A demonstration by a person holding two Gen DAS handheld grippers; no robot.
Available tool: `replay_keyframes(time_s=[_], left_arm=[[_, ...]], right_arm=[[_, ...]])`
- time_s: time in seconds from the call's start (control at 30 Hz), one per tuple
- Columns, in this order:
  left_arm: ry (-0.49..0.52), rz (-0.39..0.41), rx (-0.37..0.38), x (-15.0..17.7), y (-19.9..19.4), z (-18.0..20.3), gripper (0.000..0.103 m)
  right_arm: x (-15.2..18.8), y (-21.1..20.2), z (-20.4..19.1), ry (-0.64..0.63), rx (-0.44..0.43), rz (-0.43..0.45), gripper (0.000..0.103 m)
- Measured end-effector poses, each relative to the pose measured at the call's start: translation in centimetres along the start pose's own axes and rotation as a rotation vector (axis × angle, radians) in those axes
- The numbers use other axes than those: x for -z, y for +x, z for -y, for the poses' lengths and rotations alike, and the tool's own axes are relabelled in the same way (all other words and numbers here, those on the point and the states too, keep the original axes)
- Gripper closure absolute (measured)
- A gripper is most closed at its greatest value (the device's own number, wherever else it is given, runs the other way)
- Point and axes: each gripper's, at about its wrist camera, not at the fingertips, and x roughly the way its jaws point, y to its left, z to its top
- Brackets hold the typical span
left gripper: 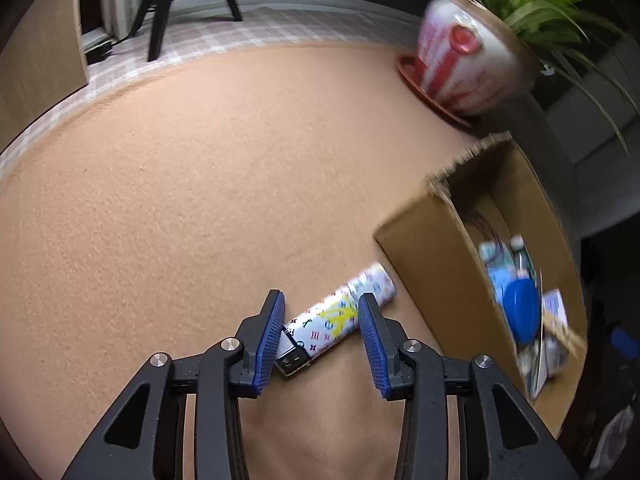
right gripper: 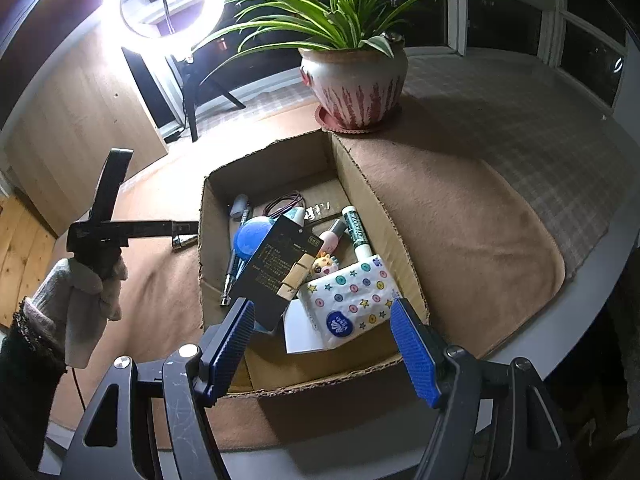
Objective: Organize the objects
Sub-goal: 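Move the left tool to the white patterned lighter and close on it, then lift the lighter with the left tool and carry it over the box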
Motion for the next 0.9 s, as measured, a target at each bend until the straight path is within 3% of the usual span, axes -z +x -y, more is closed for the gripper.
replay_keyframes(time_s=[0.17,0.27,0.7,0.9], left_arm=[[0.120,-0.006,-0.077,1.7,-0.6,2.0,0.061],[0.164,0.023,-0.148,1.9,-0.9,2.7,0.055],[0.196,0.020,-0.199,1.3,1.0,4.5,0.053],[0.178,0.024,-0.209,1.6,0.6,4.4,0.074]], right_arm=[[0.2,-0.3,-0.1,-0.005,-0.005,0.001,0.036],[0.3,-0.4,-0.1,-0.002,-0.007,0.002,0.036],[0.8,-0.9,0.5,0.002,0.002,0.004,0.036],[0.8,-0.9,0.3,-0.007,-0.008,0.002,0.036]])
